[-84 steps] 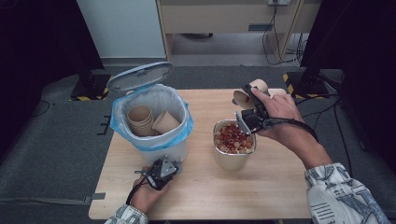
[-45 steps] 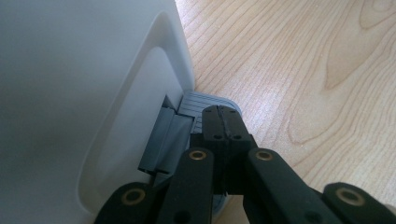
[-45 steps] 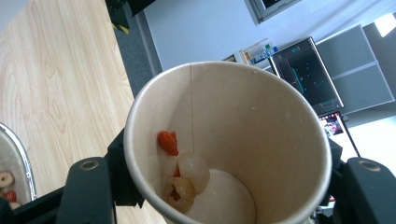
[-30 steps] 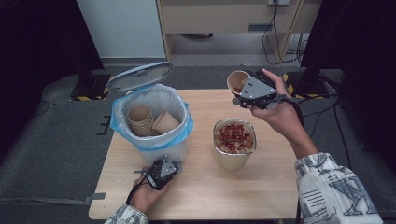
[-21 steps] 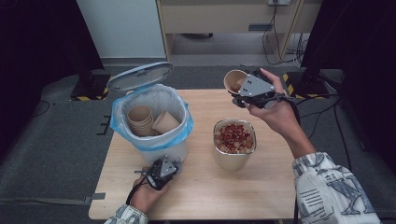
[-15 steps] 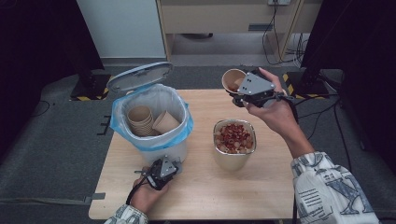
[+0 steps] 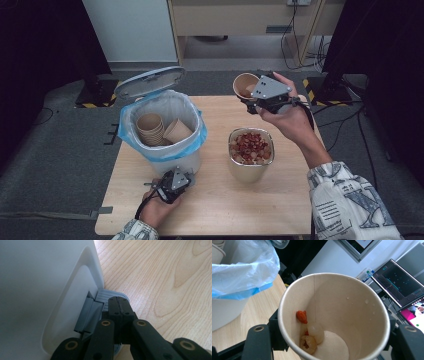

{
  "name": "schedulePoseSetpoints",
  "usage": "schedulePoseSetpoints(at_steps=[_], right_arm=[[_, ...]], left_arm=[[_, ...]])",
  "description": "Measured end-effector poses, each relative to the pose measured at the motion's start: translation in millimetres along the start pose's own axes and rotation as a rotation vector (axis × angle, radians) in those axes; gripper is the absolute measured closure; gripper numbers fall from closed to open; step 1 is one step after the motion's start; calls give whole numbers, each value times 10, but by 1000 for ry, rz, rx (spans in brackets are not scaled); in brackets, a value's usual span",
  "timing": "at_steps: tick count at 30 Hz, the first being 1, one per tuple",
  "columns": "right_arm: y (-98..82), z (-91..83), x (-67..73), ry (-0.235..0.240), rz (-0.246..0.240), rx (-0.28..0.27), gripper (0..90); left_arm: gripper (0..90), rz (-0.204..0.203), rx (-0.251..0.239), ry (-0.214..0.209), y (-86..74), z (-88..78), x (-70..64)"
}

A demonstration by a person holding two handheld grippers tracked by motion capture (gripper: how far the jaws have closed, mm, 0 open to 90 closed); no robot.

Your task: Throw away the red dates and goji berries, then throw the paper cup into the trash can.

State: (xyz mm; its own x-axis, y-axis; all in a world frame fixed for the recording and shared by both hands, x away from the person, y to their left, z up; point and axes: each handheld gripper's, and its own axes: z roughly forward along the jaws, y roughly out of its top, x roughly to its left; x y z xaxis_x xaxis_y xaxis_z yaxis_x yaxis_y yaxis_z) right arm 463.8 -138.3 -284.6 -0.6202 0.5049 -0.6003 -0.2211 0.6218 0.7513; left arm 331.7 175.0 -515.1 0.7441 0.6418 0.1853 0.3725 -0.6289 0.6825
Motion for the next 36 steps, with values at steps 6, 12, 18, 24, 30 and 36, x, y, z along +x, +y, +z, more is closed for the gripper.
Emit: schedulePoseSetpoints(at_steps=[6,12,18,24,30,36], right_arm=[[9,24,12,10,20,-5,322],[31,54,26,19,45,-17,321],[48,80,49,30,57,-20,320],[74,109,62,45,87,-26,319],[92,126,73,61,113,-30,317],[109,133,76,78,145,-38,317]], left_arm=[[897,0,-4,1,-1,3,-1],[897,0,-4,0,-1,3,0],[897,0,-4,0,-1,3,-1],[897,0,-3,0,-1,3,-1],[897,2,-1,2,0,2,-3],[897,1,-2,1,0,2,-2]])
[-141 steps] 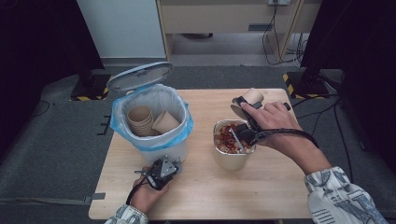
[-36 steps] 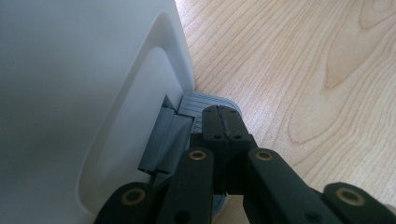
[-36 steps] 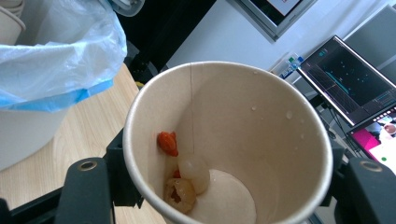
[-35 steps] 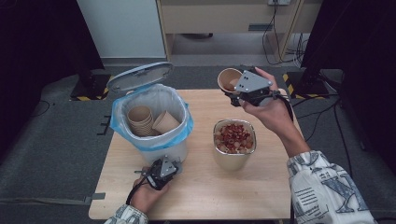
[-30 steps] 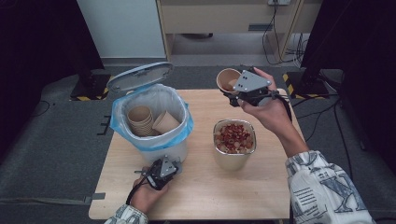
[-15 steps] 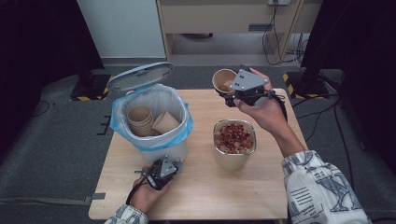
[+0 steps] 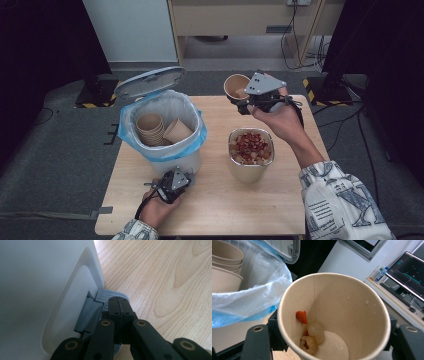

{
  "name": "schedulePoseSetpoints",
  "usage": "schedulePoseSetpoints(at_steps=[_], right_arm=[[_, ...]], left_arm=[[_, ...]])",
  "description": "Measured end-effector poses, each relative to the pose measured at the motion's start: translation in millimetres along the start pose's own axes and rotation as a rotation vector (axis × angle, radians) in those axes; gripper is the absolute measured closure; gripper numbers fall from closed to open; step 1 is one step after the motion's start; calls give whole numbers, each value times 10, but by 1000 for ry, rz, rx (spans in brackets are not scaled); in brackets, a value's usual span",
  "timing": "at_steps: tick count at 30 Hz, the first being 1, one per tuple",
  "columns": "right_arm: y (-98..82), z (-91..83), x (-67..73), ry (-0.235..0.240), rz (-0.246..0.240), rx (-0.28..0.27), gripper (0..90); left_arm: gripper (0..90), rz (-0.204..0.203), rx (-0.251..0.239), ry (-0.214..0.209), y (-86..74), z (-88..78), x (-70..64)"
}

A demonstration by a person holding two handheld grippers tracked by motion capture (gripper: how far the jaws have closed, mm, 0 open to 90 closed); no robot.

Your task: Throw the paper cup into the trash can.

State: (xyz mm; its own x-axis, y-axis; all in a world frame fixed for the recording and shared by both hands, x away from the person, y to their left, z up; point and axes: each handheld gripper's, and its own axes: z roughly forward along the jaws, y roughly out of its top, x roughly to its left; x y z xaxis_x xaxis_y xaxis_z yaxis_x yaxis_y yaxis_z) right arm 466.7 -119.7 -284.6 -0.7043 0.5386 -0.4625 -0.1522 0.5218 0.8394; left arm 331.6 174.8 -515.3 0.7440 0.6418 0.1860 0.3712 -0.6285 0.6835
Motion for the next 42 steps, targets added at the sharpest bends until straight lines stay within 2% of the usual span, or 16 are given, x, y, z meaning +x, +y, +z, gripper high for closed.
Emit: schedulePoseSetpoints(at_steps=[14,23,32,42], right_arm=[[147,87,64,74,77,-35,315],[311,197,97,145,173,-89,315],[446,356,203,207,189,-113,312],[501,507,303,258,227,-131,309]], left_arm=[[897,1,4,0,3,-2,2],[898,1,-1,1,0,0,-1],[897,0,-2,1,-2,0,-2],[897,-1,-3,0,-3,1,-2]])
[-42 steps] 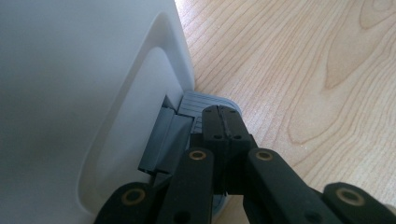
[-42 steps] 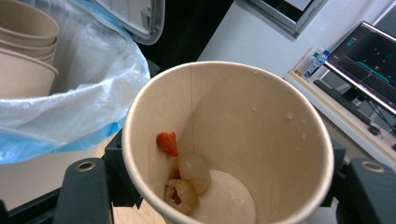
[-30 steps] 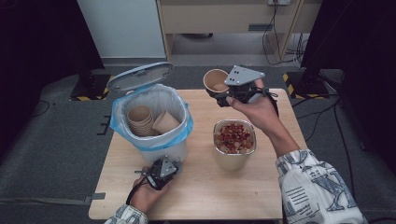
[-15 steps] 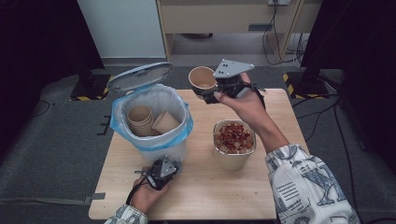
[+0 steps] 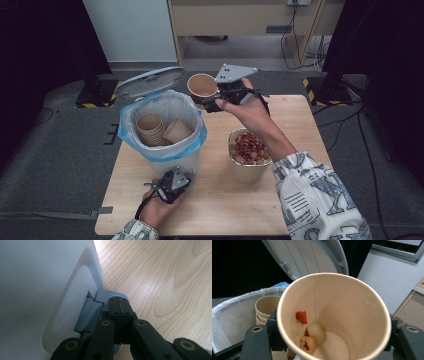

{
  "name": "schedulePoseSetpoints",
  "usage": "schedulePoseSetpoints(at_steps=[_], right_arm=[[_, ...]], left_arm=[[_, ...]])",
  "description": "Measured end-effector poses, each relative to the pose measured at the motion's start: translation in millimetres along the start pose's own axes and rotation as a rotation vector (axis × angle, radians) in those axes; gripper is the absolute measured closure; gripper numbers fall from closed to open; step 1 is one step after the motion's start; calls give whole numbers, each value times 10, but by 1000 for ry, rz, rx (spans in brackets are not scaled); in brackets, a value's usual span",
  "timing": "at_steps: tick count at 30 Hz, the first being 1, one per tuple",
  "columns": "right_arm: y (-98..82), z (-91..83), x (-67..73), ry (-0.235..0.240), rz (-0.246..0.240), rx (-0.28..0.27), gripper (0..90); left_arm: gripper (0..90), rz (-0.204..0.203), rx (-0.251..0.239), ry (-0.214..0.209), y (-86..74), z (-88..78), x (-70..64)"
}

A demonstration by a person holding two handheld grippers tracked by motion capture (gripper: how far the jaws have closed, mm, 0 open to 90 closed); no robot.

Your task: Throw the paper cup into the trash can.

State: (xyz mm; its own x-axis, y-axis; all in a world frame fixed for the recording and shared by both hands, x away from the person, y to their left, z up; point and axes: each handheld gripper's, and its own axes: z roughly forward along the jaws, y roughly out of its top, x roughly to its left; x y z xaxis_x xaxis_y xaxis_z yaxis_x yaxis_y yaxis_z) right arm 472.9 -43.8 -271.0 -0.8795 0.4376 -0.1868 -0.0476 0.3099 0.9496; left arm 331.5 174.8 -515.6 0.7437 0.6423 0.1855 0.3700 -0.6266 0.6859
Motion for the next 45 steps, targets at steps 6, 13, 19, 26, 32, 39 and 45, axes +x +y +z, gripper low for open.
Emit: schedulePoseSetpoints(at_steps=[6,13,19,26,32,39,45], right_arm=[[-7,94,40,18,22,-10,308],[-12,228,96,45,39,-11,304],[6,318,137,59,35,-7,304],[-3,419,153,70,38,3,304],[-10,497,187,82,51,1,303],[-17,560,216,93,60,-3,301],[-25,601,223,102,65,3,299]], left_arm=[[897,0,0,-1,0,0,1],[897,-1,-1,-2,-1,0,3],[897,-5,-3,-2,-1,1,0],[897,-5,-4,-2,-1,1,0],[897,-5,-4,-3,-2,2,2],[897,-7,-5,-5,-2,2,5],[897,-7,-5,-4,-2,2,3]])
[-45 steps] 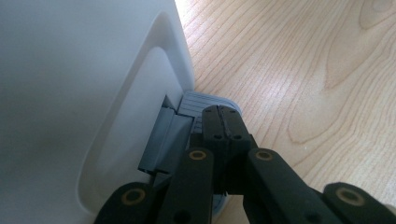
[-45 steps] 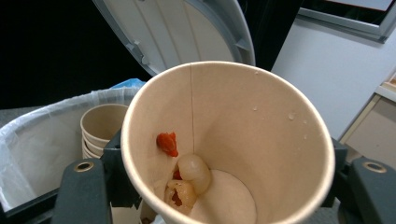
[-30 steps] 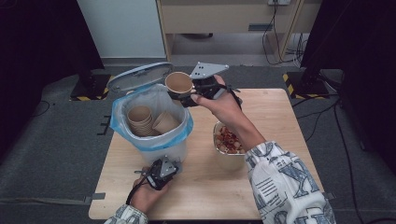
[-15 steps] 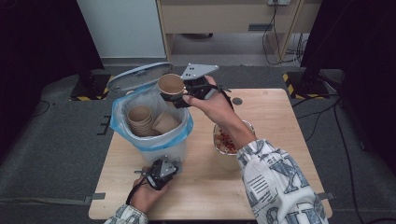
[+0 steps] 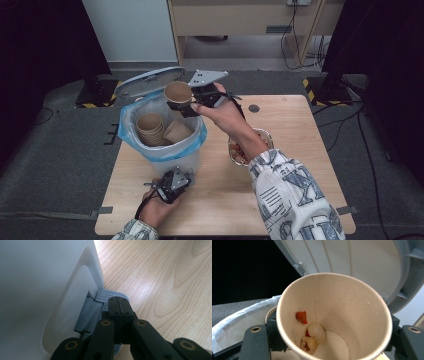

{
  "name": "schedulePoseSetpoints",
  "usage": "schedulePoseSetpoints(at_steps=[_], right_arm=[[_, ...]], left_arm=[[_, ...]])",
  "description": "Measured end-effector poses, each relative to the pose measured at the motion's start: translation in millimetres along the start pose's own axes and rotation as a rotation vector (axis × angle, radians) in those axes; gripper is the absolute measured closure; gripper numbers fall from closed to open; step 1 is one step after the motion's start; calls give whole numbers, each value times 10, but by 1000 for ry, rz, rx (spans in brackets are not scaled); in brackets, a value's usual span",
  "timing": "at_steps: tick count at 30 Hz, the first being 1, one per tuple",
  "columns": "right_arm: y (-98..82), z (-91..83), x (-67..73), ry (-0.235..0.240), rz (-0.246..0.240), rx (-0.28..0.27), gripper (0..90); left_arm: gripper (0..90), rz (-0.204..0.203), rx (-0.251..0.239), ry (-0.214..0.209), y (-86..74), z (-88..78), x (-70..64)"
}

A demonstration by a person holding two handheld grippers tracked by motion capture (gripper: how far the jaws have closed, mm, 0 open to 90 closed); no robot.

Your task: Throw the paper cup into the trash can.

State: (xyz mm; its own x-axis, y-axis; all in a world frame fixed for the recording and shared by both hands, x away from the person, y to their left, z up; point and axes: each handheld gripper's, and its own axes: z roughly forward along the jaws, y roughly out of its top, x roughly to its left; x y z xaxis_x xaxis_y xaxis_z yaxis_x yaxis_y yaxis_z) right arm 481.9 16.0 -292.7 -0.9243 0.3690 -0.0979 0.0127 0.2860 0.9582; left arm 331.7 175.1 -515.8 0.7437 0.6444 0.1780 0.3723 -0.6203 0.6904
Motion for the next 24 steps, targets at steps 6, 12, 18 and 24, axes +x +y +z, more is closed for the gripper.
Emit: schedulePoseSetpoints(at_steps=[6,12,18,24], right_arm=[[7,37,3,5,2,2,298],[-13,92,-2,6,2,14,296],[-22,136,-2,12,-6,28,296],[-18,159,-13,16,-8,35,295]], left_arm=[[897,1,0,0,0,0,-1],[897,1,0,0,0,0,-1],[897,0,0,0,0,0,1],[897,1,0,0,0,0,-1]])
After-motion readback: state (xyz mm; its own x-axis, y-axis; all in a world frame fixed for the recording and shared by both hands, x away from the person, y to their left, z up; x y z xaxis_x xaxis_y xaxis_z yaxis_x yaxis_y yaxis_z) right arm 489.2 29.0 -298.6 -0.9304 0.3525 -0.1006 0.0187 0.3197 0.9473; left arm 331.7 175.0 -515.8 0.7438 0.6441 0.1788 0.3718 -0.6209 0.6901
